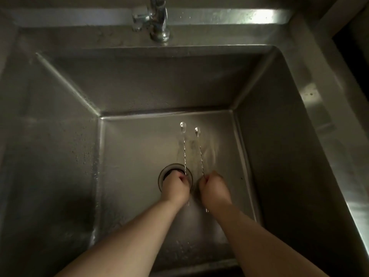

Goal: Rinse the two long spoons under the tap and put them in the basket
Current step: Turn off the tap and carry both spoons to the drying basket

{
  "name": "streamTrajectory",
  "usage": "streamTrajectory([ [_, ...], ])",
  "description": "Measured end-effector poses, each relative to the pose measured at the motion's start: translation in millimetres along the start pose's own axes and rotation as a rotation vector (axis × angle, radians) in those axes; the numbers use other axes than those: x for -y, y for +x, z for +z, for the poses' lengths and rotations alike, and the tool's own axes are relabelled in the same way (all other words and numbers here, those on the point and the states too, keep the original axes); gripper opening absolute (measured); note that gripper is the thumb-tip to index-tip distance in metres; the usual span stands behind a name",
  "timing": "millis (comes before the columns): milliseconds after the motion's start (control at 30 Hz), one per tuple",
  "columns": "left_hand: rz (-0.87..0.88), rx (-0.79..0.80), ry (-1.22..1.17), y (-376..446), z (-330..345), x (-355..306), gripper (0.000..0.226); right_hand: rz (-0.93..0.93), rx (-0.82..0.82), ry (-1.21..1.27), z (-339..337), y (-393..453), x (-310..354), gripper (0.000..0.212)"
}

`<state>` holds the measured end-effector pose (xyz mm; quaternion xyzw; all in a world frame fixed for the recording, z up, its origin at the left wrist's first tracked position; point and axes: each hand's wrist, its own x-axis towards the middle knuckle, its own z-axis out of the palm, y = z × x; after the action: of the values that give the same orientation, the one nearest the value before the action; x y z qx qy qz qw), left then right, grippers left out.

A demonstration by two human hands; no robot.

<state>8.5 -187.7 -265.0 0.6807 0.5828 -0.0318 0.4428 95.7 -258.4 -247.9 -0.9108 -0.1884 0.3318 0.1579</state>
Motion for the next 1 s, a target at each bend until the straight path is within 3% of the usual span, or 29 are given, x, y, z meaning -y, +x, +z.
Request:
streamTrajectory([
  [300,0.234,-0.173,-0.160,-55.1,-90.8,-51.1,0.005,-0.223,-0.186,0.159,-74.7,-71.6,51.0,0.012],
  [467,0.387,-0.212,-0.124,-103.2,-142.4,-81.7,0.015,-0.338,-0.319,0.212,-138.4,-126.7,75.2,0.009],
  [633,0.564,-0.266,-0.108,-168.2,-191.3,-119.9,0.024,-0.362,-0.398,0.239,-204.4,-187.4,90.4,0.007],
  [1000,0.827,-0.356,-0.157,-259.3,-255.8,-199.3,0.015,-0.459,-0.624,0.284,-295.9,-279.4,119.3,0.004],
])
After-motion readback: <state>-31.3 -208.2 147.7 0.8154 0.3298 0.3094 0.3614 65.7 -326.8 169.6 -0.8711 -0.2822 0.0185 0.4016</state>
